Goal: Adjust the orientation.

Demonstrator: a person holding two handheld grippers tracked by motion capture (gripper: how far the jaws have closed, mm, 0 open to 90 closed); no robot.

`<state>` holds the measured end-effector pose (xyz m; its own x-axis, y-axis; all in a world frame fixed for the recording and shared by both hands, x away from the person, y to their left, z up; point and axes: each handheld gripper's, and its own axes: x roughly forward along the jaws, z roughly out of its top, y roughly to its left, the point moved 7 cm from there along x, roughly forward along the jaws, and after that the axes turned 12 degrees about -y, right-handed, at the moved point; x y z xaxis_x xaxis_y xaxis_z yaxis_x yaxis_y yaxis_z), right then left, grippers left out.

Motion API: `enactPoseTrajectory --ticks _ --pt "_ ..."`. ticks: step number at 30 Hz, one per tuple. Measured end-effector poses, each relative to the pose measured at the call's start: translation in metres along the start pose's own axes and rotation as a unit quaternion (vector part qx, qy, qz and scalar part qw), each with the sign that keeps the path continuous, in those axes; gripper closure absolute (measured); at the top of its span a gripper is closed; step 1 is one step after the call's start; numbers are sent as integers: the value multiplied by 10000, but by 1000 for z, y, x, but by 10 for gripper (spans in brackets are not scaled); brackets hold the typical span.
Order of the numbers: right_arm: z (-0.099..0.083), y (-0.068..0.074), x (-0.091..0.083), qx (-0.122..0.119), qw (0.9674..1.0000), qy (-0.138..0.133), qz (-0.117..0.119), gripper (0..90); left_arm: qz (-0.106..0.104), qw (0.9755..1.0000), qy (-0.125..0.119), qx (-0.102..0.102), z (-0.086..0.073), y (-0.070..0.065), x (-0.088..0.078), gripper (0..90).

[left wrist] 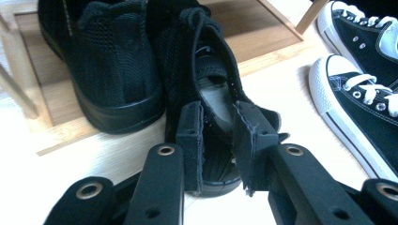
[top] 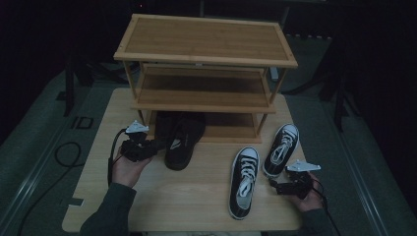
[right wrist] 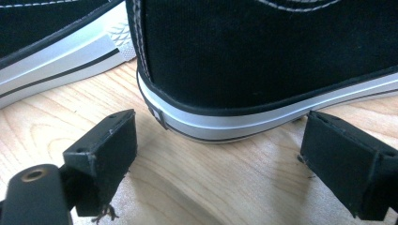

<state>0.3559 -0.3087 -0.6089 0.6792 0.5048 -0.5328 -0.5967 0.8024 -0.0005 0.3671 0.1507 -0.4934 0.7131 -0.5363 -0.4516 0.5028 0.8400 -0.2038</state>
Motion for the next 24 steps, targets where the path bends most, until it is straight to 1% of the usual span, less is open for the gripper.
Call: enactPoseTrajectory --ticks 2,3,5,7,11,13,15,16,17,20,21,24 --pt "0 0 0 0 10000 -1 0 111 2 9999 38 94 -1 -1 -2 741" --pt "0 0 0 1 10000 0 0 111 33 9998 106 167 -4 -1 -2 755" --pt "0 0 0 -1 10000 0 0 110 106 9993 264 233 -11 -1 -1 778" --pt "0 0 0 0 10000 0 0 111 105 9990 387 214 -20 1 0 817" --pt "0 0 0 0 10000 0 -1 111 169 9981 573 145 -38 6 4 895" --pt "0 0 0 0 10000 -1 0 110 192 9974 685 145 -45 8 5 899" --pt "0 0 0 1 10000 0 0 110 209 9964 802 186 -53 8 7 900" --pt "0 0 0 1 10000 0 0 110 209 9964 802 186 -53 8 7 900" --pt "0 0 0 -1 10000 0 0 111 224 9955 897 220 -59 8 9 900" --pt "0 0 0 -1 10000 -1 0 111 236 9937 1062 253 -70 7 12 899" --pt "0 0 0 -1 10000 -1 1 111 235 9927 1153 271 -75 7 13 899" --pt "0 0 0 5 10000 1 -1 111 173 9908 1308 298 -86 4 17 898"
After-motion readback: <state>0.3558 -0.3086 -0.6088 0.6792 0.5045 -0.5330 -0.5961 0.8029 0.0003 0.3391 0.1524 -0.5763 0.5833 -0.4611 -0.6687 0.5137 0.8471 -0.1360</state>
